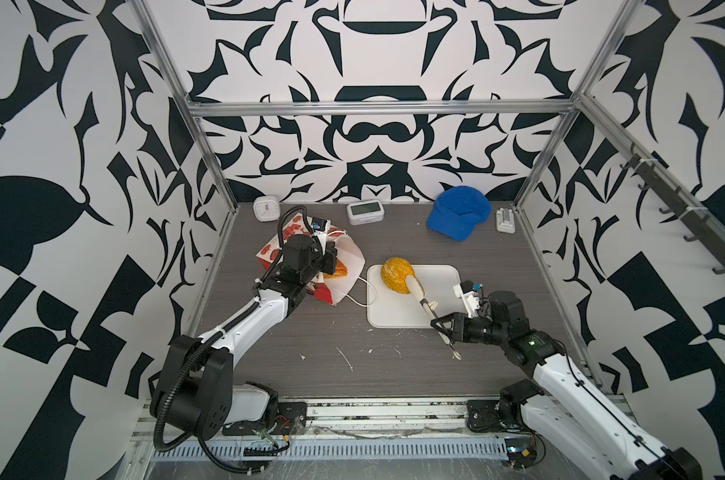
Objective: Take the fake bread out of the paper bag
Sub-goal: 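Lower the yellow bread onto the white tray and open the tongs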
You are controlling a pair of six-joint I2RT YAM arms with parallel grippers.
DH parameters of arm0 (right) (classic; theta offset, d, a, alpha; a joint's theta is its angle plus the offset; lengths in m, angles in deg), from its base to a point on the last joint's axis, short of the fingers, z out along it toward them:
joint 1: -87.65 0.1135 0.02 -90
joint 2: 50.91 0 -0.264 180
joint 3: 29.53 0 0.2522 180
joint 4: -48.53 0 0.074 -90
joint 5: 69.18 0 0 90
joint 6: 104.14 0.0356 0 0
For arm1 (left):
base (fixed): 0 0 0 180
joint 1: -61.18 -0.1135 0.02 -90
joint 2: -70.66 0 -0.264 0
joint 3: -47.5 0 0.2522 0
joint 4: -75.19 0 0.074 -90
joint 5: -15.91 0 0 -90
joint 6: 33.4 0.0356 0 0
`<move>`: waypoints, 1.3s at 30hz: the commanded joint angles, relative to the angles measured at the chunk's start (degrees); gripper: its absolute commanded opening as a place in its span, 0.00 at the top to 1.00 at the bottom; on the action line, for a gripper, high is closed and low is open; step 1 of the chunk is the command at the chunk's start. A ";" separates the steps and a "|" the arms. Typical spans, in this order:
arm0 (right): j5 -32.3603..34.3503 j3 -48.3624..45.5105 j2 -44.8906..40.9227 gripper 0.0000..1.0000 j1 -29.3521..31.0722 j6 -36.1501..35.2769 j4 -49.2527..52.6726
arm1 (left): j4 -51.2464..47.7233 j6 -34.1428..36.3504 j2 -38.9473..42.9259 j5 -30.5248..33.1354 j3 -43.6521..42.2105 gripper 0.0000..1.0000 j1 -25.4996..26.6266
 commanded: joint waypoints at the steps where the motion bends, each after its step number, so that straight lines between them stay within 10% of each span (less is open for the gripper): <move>1: 1.40 -1.07 -2.73 1.00 -0.16 4.30 1.17 | 1.34 -0.18 0.75 0.55 -1.00 1.00 -0.37; 18: 4.02 -2.39 -7.23 0.89 -0.16 6.85 18.25 | 3.74 -1.11 -0.44 -0.95 -1.70 1.00 -0.47; 27: 3.21 -3.89 -11.51 0.62 -0.16 8.47 21.10 | 4.90 -1.72 -1.23 -1.36 -1.98 1.00 -0.50; 39: 5.25 -0.89 -16.44 0.60 -0.16 9.00 21.96 | 5.87 -1.94 -2.02 -1.80 -1.93 1.00 -0.46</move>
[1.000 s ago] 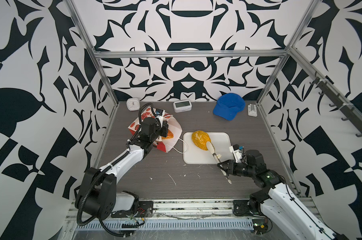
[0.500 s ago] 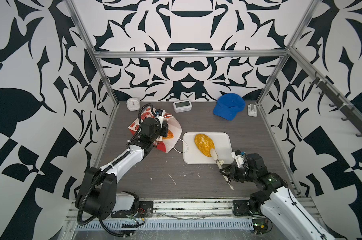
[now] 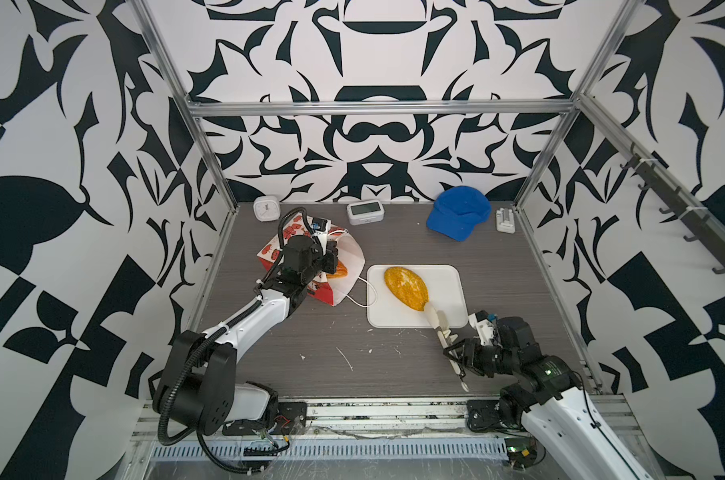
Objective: Take the fake bread out of the paper bag
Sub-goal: 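Lower the yellow bread onto the white tray and open the tongs, then move the tongs back into the bag opening and pinch an orange pastry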
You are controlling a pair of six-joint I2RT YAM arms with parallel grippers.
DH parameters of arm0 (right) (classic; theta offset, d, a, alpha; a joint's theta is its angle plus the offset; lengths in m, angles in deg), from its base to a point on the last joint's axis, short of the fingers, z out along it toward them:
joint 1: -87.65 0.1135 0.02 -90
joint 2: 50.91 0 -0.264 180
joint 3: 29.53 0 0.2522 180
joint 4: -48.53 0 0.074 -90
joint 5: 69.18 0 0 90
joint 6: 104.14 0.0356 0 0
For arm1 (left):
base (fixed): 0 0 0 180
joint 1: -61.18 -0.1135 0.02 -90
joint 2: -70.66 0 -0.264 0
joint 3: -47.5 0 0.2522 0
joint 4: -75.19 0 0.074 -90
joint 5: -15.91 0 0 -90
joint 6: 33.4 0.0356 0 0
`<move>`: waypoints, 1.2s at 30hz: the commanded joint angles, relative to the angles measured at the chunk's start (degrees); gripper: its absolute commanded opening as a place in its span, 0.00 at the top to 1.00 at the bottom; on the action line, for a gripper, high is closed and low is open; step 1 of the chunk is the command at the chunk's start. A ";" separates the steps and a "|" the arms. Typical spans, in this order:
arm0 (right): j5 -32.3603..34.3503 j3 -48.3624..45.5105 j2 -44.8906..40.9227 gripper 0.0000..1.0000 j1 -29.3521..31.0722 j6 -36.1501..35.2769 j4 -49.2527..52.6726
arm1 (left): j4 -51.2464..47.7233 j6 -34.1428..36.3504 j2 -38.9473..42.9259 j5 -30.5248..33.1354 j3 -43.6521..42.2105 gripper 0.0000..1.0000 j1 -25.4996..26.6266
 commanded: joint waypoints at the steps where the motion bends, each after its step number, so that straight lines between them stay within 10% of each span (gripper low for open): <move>1: 0.49 3.99 0.27 0.60 -0.11 -0.15 -2.10 | 1.82 -1.00 -0.62 -0.58 -0.99 1.00 -0.38; 17: -2.67 15.28 17.16 0.65 1.55 -6.59 -16.12 | -0.43 -0.13 0.54 -1.01 -0.26 1.00 -0.34; 28: 0.69 27.83 43.54 0.64 18.73 -12.87 -34.17 | -2.74 0.52 0.88 -3.13 0.70 1.00 -0.36; 36: 5.95 39.33 57.42 0.63 20.15 -28.74 -28.03 | -4.32 1.37 1.42 -5.15 0.82 1.00 -0.44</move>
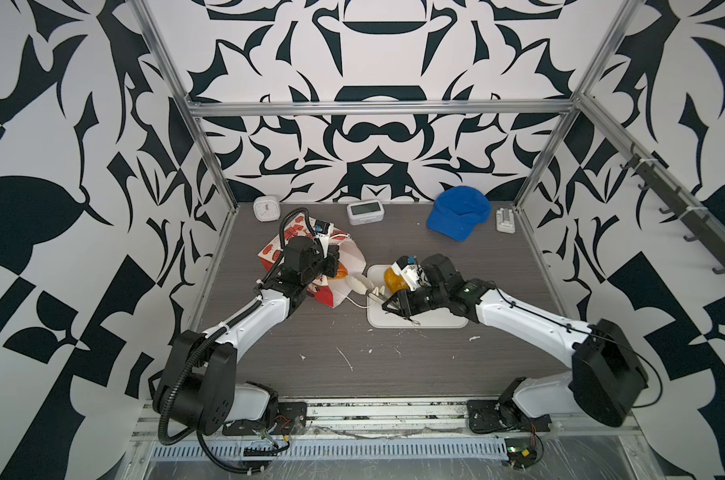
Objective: Take the fake bread out of the paper bag
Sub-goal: 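Move the tongs back into the bag opening and pinch an orange pastry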
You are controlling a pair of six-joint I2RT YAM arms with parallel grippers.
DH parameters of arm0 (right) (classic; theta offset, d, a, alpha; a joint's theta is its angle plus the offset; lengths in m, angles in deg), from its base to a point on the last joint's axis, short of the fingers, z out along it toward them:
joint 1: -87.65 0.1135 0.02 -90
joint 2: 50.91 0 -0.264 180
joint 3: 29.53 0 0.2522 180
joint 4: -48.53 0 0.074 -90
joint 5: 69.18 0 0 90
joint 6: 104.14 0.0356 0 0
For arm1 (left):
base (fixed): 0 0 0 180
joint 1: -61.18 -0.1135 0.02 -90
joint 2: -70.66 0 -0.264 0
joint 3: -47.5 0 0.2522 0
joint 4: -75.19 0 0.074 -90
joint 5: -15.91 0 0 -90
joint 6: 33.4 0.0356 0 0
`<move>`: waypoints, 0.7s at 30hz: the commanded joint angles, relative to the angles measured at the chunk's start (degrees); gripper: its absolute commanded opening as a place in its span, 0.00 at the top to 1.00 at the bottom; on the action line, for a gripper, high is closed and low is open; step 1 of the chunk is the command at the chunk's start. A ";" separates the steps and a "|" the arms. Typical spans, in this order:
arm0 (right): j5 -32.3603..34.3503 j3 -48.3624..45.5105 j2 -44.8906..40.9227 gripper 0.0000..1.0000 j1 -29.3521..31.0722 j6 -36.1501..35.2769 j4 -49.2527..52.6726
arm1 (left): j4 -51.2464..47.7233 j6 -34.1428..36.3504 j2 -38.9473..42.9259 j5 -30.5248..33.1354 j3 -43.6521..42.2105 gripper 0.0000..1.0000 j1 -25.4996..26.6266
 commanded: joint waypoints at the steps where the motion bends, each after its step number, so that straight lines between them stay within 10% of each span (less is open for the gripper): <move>1: 3.87 6.20 1.26 0.62 0.45 -10.80 0.89 | -1.77 0.62 1.51 -1.64 0.97 1.00 -0.31; 21: 11.56 14.39 11.29 0.57 0.98 -27.21 2.38 | -5.13 1.75 2.28 -3.66 1.85 1.00 -0.82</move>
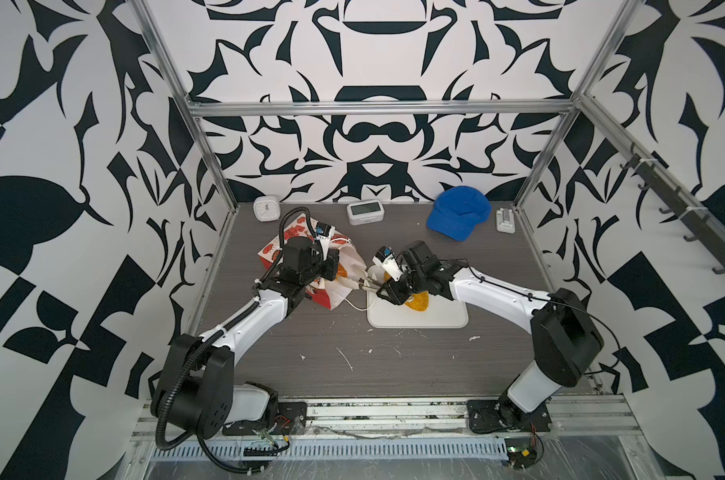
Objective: Take the fake bread out of the paper bag
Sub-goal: 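Move the tongs back into the bag opening and pinch an orange pastry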
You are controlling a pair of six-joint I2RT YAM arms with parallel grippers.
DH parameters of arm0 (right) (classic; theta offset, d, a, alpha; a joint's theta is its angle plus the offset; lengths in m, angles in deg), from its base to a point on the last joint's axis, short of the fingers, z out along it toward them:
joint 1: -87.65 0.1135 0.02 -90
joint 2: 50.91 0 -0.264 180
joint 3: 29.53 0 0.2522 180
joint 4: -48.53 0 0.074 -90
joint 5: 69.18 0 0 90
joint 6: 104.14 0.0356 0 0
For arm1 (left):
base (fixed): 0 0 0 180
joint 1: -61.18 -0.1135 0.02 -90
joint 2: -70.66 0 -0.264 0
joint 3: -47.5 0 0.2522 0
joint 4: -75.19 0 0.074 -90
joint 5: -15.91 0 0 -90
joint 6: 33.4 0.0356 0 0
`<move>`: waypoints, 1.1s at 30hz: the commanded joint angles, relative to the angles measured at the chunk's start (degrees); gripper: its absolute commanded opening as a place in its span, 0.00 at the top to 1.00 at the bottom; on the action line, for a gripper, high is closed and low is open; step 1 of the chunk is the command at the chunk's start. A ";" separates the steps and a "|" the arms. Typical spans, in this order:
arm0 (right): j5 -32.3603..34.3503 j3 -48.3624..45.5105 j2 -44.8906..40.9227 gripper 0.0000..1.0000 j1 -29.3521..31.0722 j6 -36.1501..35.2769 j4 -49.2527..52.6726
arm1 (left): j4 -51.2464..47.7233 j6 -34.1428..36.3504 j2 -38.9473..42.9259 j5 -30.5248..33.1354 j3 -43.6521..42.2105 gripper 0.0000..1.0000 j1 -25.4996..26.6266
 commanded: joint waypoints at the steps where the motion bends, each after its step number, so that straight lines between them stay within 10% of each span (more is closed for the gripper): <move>1: 0.29 2.98 -0.86 0.57 0.41 -2.62 -2.89 | -0.79 -0.14 1.18 -1.50 1.26 1.00 -0.43; 26: -1.17 9.90 8.87 0.58 1.73 -6.02 -3.11 | -0.19 -0.59 1.09 -2.35 1.13 1.00 -0.36; 33: -0.60 11.06 9.61 0.83 2.03 -6.28 -2.90 | 0.07 -0.68 0.74 -2.23 0.91 1.00 -0.51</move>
